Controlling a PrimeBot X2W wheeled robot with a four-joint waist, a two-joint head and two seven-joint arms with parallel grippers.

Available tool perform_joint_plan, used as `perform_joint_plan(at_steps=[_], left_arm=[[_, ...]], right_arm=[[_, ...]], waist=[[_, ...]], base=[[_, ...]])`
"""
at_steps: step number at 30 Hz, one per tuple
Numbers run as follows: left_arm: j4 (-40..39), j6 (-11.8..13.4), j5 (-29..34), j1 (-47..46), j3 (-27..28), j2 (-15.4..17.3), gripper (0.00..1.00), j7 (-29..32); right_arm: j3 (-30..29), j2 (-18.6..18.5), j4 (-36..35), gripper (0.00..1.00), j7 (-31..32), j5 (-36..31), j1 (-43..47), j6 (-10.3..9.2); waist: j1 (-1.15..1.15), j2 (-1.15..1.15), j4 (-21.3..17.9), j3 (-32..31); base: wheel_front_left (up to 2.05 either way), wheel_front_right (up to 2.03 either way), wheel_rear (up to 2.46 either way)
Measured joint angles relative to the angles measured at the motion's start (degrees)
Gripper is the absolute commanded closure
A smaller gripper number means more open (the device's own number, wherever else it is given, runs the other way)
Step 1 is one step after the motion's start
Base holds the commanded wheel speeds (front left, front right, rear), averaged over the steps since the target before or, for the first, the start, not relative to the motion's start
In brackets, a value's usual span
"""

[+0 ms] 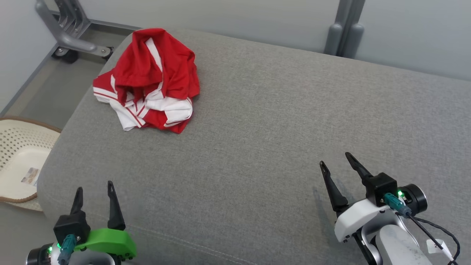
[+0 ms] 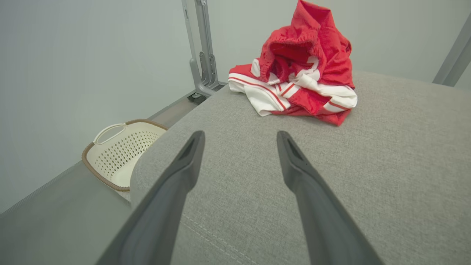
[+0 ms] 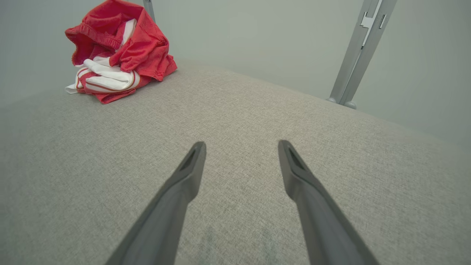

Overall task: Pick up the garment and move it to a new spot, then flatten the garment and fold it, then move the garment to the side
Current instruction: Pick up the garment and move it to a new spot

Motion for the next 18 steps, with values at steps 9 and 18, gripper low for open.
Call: perform_joint_plan(at_steps=[9,18], left_arm=[[-1.7,-0.4,-2.0,0.3,1.2,0.1,0.0,0.0],[2.2,0.0,-1.9,0.6,-0.3,0.0,0.0,0.0]], right_arm=[[0.1,0.0,-0.7,0.0,0.0,0.2,-1.2,0.0],[-0.1,0.2,-1.7,0.0,0.0,-0.5,-1.6,0.0]], waist=[[0.0,0.0,5.4,0.7],[0.0,0.0,7.9,1.4]], base=[[0.0,0.0,0.0],[0.0,0.0,0.0]])
